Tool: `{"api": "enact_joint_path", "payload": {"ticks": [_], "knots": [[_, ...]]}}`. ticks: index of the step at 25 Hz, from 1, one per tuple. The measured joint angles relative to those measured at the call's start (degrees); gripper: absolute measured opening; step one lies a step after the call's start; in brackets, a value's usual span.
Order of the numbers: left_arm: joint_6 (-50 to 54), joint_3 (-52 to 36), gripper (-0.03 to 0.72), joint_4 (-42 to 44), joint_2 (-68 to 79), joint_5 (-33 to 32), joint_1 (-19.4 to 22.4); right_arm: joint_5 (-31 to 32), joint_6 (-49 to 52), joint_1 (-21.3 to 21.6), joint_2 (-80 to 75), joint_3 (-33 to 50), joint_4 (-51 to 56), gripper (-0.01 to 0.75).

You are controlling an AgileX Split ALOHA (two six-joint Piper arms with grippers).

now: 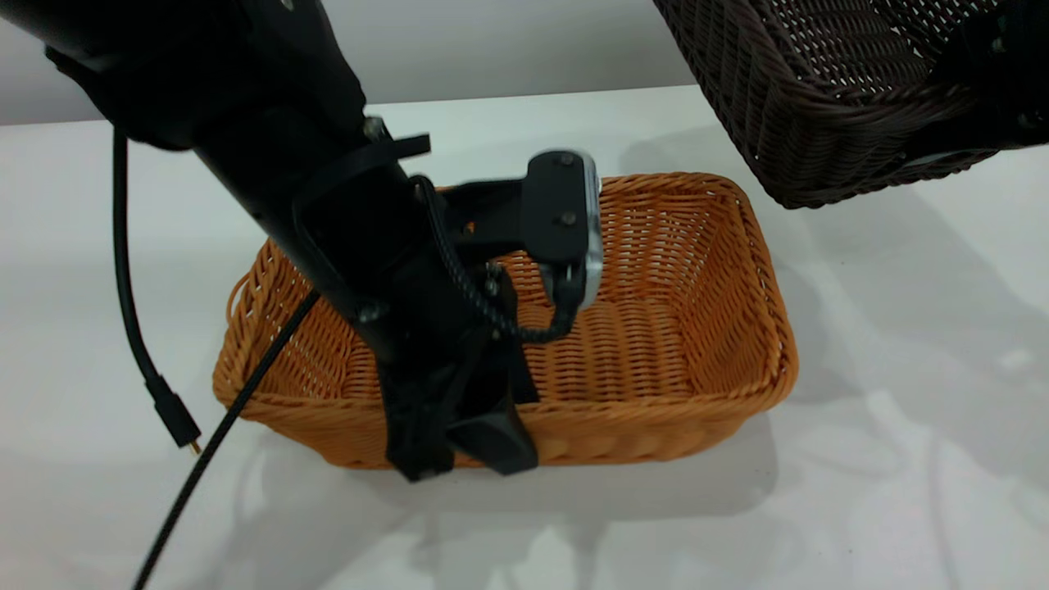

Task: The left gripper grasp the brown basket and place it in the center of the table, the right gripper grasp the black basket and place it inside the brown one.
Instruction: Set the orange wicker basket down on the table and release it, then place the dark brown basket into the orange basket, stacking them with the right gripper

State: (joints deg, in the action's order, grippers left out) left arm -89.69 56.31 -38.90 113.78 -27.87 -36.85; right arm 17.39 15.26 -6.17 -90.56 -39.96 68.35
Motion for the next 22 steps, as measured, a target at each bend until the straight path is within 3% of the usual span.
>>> {"api": "enact_joint_path", "payload": {"ticks": [5,22], "knots": [[-0.18,0.0,0.427,0.05,-3.1,1.35,0.0,0.34,-0.17,0.0,0.0,0.0,-0.33,0.12],[-0.29,0.05,0.435,0.51,-23.49,-1.48,-0.44,2.47,-1.55,0.0,0.0,0.0,-1.95,0.12]]}}
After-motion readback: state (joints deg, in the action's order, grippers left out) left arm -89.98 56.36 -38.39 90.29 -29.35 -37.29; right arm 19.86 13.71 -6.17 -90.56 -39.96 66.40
